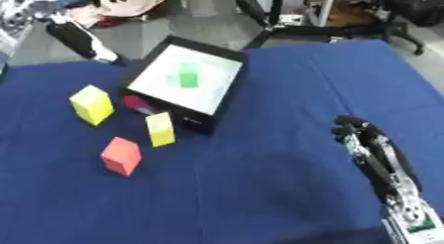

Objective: Pick up objects on the table and place them in the box.

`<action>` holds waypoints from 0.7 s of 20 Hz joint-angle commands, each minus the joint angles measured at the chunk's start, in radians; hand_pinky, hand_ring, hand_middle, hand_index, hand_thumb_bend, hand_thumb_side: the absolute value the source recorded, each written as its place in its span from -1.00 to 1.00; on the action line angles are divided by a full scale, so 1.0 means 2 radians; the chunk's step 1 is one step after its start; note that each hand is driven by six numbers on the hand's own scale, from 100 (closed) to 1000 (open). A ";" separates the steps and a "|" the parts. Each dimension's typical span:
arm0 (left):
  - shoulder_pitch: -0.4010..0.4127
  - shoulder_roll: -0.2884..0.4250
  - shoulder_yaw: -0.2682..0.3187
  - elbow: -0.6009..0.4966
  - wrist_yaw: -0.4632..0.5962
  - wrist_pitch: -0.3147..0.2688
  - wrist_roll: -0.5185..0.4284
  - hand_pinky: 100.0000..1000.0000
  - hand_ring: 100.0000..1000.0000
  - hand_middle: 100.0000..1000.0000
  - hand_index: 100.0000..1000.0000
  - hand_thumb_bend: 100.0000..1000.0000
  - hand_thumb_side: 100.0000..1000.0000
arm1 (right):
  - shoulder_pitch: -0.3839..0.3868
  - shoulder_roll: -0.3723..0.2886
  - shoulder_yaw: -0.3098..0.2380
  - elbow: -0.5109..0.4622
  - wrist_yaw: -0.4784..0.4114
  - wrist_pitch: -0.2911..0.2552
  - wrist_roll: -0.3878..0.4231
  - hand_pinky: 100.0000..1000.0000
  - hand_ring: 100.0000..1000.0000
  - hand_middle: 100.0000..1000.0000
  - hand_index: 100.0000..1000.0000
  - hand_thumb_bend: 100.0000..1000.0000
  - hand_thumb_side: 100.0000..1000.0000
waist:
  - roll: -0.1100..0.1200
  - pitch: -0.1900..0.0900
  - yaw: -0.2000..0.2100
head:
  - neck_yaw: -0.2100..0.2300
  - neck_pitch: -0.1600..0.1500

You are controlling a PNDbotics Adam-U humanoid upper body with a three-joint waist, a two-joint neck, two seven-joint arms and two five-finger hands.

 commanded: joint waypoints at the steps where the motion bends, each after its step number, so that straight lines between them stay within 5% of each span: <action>1: 0.019 0.052 -0.018 -0.055 0.060 -0.001 -0.066 0.53 0.20 0.33 0.67 0.28 -0.38 | -0.005 -0.012 -0.004 -0.004 0.004 0.000 -0.002 0.54 0.50 0.46 0.56 -1.00 0.10 | 0.007 -0.006 0.000 | -0.003 -0.001; 5: 0.053 0.075 -0.052 -0.076 0.094 0.002 -0.132 0.52 0.20 0.33 0.67 0.23 -0.48 | -0.006 -0.013 -0.004 -0.004 0.005 -0.001 -0.002 0.54 0.50 0.46 0.56 -1.00 0.10 | 0.009 -0.007 -0.002 | -0.004 -0.001; 14: 0.080 0.034 -0.071 -0.002 0.034 -0.021 -0.139 0.54 0.32 0.44 0.75 0.32 -0.48 | -0.007 -0.012 -0.003 -0.004 0.004 -0.001 -0.001 0.54 0.50 0.46 0.56 -1.00 0.10 | 0.007 -0.006 -0.003 | -0.006 -0.001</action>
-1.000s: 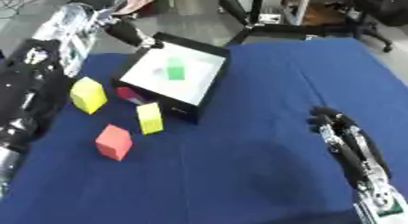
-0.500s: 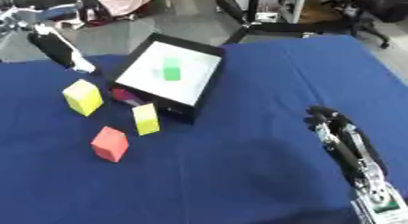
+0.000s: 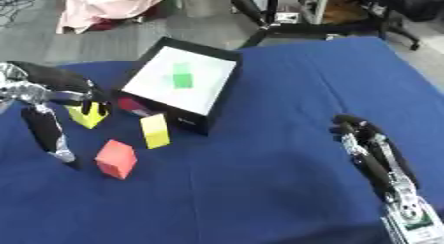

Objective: Pick up objects on the table and place them in the box.

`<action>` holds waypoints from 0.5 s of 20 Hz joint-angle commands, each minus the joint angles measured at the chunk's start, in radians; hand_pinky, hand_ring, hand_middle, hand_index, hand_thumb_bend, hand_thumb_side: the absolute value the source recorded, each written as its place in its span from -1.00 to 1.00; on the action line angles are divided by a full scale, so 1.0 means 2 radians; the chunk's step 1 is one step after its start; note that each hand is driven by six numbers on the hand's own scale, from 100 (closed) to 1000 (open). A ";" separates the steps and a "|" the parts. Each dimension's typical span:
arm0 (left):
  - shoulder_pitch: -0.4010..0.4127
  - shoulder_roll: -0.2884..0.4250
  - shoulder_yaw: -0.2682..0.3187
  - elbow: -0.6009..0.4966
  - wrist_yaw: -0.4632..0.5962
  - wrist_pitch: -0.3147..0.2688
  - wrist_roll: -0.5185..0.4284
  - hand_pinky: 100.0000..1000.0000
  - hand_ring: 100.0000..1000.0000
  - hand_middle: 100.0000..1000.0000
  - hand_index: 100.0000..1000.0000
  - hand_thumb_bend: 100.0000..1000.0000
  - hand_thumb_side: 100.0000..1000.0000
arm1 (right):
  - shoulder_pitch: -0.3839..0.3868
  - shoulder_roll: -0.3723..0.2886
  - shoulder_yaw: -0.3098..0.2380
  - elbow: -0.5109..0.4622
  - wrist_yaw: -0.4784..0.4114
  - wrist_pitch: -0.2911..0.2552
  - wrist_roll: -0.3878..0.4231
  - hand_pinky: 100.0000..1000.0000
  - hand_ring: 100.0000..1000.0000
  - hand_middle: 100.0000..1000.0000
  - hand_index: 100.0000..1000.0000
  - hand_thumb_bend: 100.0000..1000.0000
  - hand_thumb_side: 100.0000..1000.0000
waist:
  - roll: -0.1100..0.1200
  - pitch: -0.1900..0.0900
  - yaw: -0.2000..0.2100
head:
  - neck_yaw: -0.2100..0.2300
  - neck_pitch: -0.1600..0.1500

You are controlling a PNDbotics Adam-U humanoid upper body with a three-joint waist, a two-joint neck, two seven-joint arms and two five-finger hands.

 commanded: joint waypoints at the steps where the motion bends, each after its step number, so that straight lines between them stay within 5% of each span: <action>1: -0.007 -0.009 0.003 0.024 -0.015 -0.010 0.003 0.54 0.32 0.46 0.76 0.32 -0.49 | -0.006 -0.008 -0.003 -0.004 0.002 -0.001 -0.001 0.54 0.50 0.46 0.56 -1.00 0.10 | 0.004 -0.005 0.000 | -0.002 -0.001; 10: 0.007 -0.047 0.000 0.070 -0.058 -0.020 0.080 0.55 0.33 0.47 0.77 0.32 -0.47 | -0.007 -0.006 -0.003 -0.005 0.001 0.000 -0.001 0.54 0.50 0.46 0.56 -1.00 0.10 | 0.002 -0.004 -0.002 | -0.002 -0.001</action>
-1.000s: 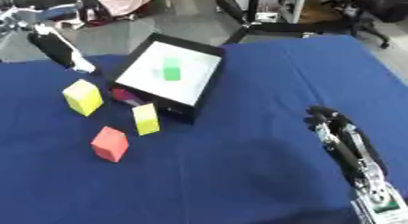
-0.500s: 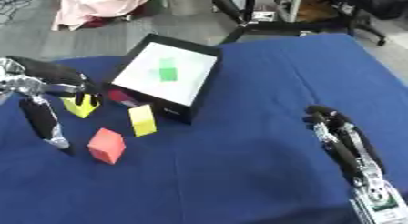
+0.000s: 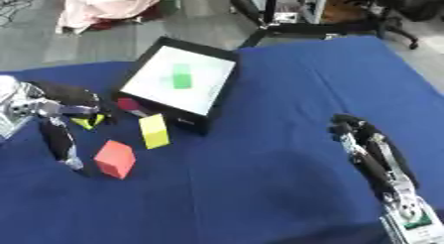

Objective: Pick up objects on the table and place them in the box.

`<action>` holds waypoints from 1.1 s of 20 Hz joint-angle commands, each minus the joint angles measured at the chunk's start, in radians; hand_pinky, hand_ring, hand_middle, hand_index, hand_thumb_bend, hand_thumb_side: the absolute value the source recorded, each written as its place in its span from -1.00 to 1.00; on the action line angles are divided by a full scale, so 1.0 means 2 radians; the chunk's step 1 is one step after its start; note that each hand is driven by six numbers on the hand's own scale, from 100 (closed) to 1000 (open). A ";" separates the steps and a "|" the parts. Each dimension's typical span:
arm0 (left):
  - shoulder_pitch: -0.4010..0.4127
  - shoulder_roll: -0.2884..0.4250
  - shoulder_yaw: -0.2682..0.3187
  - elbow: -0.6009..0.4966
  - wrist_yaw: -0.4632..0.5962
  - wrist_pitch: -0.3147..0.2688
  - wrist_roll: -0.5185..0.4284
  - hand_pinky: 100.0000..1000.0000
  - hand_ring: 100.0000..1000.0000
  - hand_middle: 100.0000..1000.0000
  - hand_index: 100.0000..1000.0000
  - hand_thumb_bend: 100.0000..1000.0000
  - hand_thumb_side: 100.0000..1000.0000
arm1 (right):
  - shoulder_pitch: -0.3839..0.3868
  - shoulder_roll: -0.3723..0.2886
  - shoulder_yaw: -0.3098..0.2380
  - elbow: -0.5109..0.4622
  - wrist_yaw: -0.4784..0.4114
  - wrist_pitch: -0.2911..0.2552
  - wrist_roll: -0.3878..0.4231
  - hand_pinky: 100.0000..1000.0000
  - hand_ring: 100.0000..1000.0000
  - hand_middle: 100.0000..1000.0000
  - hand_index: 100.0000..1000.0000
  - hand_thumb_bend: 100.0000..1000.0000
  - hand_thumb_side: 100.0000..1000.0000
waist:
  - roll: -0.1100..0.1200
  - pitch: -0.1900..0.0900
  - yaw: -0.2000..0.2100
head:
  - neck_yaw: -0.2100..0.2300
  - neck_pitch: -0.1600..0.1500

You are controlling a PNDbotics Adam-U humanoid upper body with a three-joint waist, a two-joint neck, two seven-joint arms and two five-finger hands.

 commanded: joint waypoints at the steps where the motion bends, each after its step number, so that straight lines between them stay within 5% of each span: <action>1: -0.001 0.000 0.000 0.012 -0.011 -0.005 0.017 0.54 0.33 0.46 0.77 0.31 -0.48 | -0.007 -0.006 -0.003 -0.005 0.001 0.000 -0.001 0.54 0.50 0.46 0.56 -1.00 0.10 | 0.002 -0.004 -0.001 | -0.002 -0.001; 8: 0.008 -0.020 0.000 0.044 -0.020 -0.009 0.062 0.50 0.24 0.38 0.69 0.23 -0.50 | -0.007 -0.005 -0.002 -0.004 0.001 0.000 0.000 0.54 0.50 0.46 0.56 -1.00 0.10 | 0.000 -0.004 -0.001 | -0.001 -0.001; 12: 0.014 -0.030 0.001 0.061 -0.002 -0.008 0.086 0.36 0.02 0.09 0.45 0.13 -0.54 | -0.007 -0.005 -0.002 -0.004 0.000 0.000 0.000 0.54 0.50 0.46 0.56 -1.00 0.10 | 0.000 -0.003 0.000 | -0.001 -0.001; 17: 0.013 -0.030 0.006 0.063 0.019 -0.002 0.102 -0.03 -0.52 -0.53 -0.16 -0.21 -0.53 | -0.007 -0.005 -0.003 -0.004 0.000 0.000 0.000 0.54 0.50 0.46 0.56 -1.00 0.10 | 0.000 -0.004 0.000 | -0.002 -0.001; 22: -0.024 -0.014 0.016 0.023 0.056 0.018 0.089 -0.02 -0.53 -0.56 -0.19 -0.19 -0.49 | -0.006 -0.006 -0.002 -0.003 0.001 0.000 0.000 0.54 0.50 0.46 0.56 -1.00 0.10 | 0.000 -0.006 0.001 | -0.001 -0.001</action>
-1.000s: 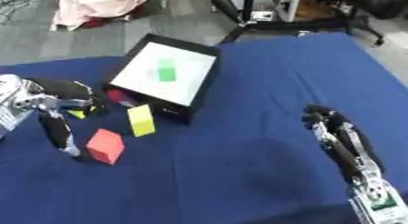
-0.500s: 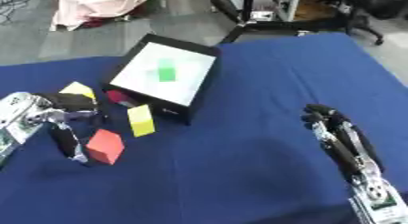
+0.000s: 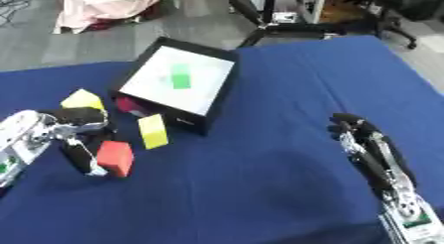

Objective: Pick up objects on the table and place them in the box.

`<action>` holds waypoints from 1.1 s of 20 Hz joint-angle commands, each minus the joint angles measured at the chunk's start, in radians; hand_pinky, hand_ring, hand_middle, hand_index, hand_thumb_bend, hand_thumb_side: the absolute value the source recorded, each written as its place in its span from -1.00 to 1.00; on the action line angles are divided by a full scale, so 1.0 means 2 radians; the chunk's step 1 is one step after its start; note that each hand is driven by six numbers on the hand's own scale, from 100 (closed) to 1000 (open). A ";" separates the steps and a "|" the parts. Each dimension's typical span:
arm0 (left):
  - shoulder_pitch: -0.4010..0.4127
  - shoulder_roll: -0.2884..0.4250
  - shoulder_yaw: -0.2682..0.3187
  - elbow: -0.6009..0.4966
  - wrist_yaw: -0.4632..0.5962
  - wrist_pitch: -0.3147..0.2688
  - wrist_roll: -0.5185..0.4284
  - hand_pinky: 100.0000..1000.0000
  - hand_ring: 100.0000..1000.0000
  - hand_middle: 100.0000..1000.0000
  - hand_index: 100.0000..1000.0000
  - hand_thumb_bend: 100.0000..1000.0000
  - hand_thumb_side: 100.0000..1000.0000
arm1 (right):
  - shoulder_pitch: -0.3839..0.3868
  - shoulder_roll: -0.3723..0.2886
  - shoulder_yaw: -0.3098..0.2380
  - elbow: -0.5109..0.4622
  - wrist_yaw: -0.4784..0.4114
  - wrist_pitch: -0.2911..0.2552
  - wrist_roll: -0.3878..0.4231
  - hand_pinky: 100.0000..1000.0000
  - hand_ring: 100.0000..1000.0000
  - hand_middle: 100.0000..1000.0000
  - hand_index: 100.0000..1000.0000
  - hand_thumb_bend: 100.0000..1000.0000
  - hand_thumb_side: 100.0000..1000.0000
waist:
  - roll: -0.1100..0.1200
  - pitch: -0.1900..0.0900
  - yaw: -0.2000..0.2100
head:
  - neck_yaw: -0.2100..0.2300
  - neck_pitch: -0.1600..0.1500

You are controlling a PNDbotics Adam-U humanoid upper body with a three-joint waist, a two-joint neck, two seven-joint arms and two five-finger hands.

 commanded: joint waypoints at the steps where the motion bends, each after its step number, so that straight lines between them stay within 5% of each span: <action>1: -0.038 0.027 0.015 -0.037 0.020 0.014 -0.016 0.00 -0.52 -0.55 -0.18 -0.20 -0.47 | -0.003 -0.006 -0.002 -0.003 0.001 0.000 0.000 0.54 0.50 0.46 0.56 -1.00 0.10 | 0.001 -0.006 0.001 | 0.000 -0.001; 5: -0.105 0.012 0.028 -0.055 0.013 0.035 -0.031 0.02 -0.49 -0.52 -0.11 -0.21 -0.42 | -0.001 -0.007 -0.002 -0.002 0.000 0.000 0.000 0.54 0.50 0.46 0.56 -1.00 0.10 | 0.001 -0.008 0.002 | 0.000 -0.001; 8: -0.159 -0.032 0.034 -0.022 -0.023 0.039 -0.030 0.07 -0.43 -0.46 -0.06 -0.20 -0.36 | 0.000 -0.006 -0.002 -0.002 0.000 0.000 0.000 0.54 0.50 0.46 0.56 -1.00 0.10 | -0.001 -0.009 0.001 | -0.001 -0.001; 15: -0.226 -0.164 0.077 0.142 -0.174 0.037 0.034 0.12 -0.29 -0.32 0.03 -0.11 -0.32 | -0.002 -0.001 0.000 -0.002 -0.002 0.000 0.002 0.54 0.50 0.46 0.56 -1.00 0.11 | -0.006 -0.008 -0.008 | 0.001 -0.001; 22: -0.240 -0.242 0.155 0.295 -0.308 0.106 0.153 0.18 -0.21 -0.25 0.10 0.10 -0.20 | -0.006 0.005 0.006 -0.002 -0.005 0.001 0.007 0.54 0.50 0.46 0.56 -1.00 0.12 | -0.010 -0.005 -0.018 | 0.000 -0.001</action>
